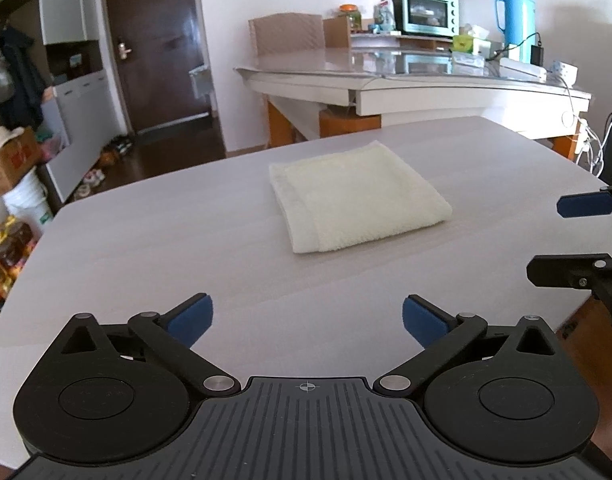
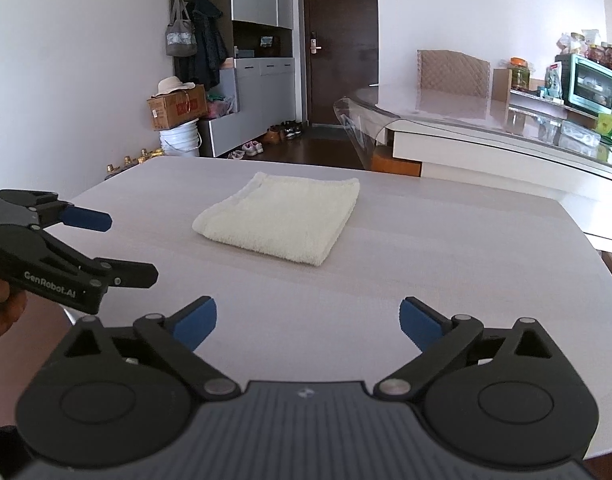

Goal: Fold towel

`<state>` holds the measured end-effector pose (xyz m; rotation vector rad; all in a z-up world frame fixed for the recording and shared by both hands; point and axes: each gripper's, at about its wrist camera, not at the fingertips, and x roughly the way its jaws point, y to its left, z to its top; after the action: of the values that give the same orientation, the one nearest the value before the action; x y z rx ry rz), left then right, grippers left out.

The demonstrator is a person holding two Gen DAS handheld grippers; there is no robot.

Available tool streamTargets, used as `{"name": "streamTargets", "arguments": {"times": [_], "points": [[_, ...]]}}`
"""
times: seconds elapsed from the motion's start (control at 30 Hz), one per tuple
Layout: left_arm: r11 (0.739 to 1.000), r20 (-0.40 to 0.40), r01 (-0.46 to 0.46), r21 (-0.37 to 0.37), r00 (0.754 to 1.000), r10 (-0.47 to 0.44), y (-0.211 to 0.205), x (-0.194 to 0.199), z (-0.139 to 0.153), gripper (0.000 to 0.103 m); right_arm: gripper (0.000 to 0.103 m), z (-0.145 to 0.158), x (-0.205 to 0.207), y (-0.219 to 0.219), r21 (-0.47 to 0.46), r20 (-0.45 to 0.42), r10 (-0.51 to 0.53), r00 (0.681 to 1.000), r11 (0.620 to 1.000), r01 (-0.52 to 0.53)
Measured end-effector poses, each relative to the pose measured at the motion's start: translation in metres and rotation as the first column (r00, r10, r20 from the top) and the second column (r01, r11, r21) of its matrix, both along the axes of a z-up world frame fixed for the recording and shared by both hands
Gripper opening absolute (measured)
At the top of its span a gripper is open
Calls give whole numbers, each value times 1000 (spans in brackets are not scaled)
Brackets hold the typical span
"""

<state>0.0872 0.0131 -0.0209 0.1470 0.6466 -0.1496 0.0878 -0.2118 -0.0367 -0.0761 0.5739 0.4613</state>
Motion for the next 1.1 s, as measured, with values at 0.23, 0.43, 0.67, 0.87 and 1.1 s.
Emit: {"name": "streamTargets", "arguments": {"times": [0.23, 0.43, 0.67, 0.87, 1.1], "points": [[999, 14, -24, -34, 1000, 24, -2, -19, 8, 103, 102, 6, -19, -6, 8, 10, -17, 1000, 1000, 17], [999, 26, -37, -40, 999, 38, -5, -36, 11, 103, 102, 12, -35, -7, 17, 31, -27, 999, 1000, 26], [998, 33, -33, -56, 999, 35, -8, -51, 14, 103, 102, 14, -51, -4, 22, 41, -23, 999, 1000, 22], [998, 43, -43, -55, 998, 45, -8, -51, 16, 103, 102, 13, -51, 0, 25, 43, -21, 999, 999, 20], [994, 45, -81, -70, 995, 84, -6, -47, 14, 103, 102, 12, -51, 3, 18, 44, -20, 999, 1000, 19]]}}
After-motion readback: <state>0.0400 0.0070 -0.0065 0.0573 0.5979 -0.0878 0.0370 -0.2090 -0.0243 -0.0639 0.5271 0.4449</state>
